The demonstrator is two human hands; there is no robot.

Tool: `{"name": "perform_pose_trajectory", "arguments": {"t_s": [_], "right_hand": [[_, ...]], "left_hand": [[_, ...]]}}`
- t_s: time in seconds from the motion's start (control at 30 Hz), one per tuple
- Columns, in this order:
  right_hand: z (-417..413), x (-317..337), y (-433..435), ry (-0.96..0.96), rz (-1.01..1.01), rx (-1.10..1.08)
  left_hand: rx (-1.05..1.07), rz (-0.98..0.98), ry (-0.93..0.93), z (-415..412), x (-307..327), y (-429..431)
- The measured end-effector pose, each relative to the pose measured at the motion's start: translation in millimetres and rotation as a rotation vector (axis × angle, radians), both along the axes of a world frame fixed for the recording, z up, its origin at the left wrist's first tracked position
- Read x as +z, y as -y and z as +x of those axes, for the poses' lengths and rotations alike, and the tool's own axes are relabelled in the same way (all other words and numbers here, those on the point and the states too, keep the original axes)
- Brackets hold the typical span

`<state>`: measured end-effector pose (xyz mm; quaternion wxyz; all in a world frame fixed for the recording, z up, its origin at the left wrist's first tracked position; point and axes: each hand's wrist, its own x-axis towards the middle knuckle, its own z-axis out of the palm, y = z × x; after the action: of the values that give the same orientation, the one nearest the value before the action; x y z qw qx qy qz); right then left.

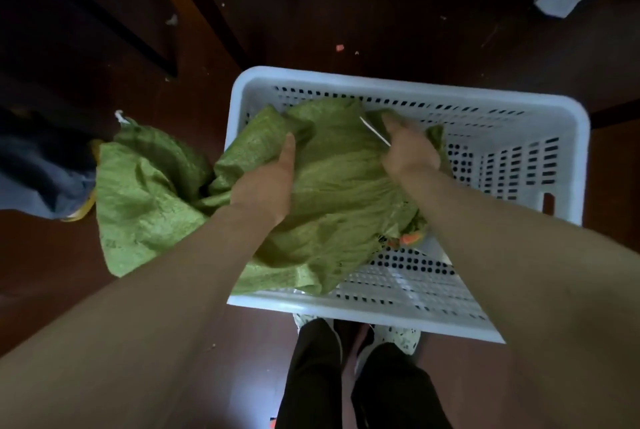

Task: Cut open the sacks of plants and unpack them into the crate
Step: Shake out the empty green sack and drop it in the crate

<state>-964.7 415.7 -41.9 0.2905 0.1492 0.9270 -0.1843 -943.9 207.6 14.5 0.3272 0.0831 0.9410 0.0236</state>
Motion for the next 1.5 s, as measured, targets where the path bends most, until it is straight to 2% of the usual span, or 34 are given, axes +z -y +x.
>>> {"name": "perform_pose_trajectory", "arguments": {"t_s": [0.17, 0.27, 0.37, 0.43, 0.6, 0.73, 0.87, 1.0, 1.07, 1.13, 1.23, 1.33, 1.43, 1.5], "right_hand": [[11.2, -2.7, 2.0, 0.051, 0.054, 0.142], [46.3, 9.2, -3.7, 0.144, 0.011, 0.227], [74.9, 26.6, -14.3, 0.263, -0.088, 0.172], [79.5, 47.7, -18.6, 0.206, -0.141, 0.042], [82.1, 114.6, -7.3, -0.178, -0.297, -0.256], [106.0, 138.4, -0.3, -0.148, -0.321, -0.304], [104.7, 163.9, 11.6, -0.289, -0.433, -0.364], [102.2, 174.7, 11.6, -0.227, -0.447, -0.384], [97.1, 179.9, 14.6, -0.246, -0.515, -0.353], [96.0, 182.9, 14.4, -0.234, -0.561, -0.370], [95.6, 182.6, 5.4, -0.164, -0.525, -0.420], [94.1, 186.1, 4.5, -0.201, -0.607, -0.438], [102.0, 173.1, -10.4, -0.078, -0.507, -0.535], [108.2, 165.4, -24.2, 0.057, -0.412, -0.511]], "left_hand": [[0.127, 0.156, 0.088, 9.3, -0.7, 1.5], [0.229, 0.214, 0.269, 22.7, 16.8, 0.9], [0.080, 0.113, 0.428, 40.0, 35.5, -2.2], [0.028, 0.070, 0.364, 47.9, 44.9, -5.0], [0.219, 0.115, 0.197, 54.2, 80.6, -13.7], [0.302, 0.111, 0.210, 58.8, 103.8, -12.0], [0.308, 0.138, 0.189, 67.9, 119.0, -12.2], [0.324, 0.209, 0.037, 75.5, 119.1, -9.3], [0.372, 0.290, 0.023, 76.3, 119.7, -11.3], [0.433, 0.339, 0.034, 76.3, 121.0, -15.4], [0.468, 0.335, 0.103, 72.5, 120.2, -25.0], [0.570, 0.349, 0.199, 66.4, 118.8, -27.4], [0.345, 0.133, 0.339, 59.0, 117.1, -24.5], [0.233, 0.026, 0.381, 55.6, 119.0, -24.2]]}}
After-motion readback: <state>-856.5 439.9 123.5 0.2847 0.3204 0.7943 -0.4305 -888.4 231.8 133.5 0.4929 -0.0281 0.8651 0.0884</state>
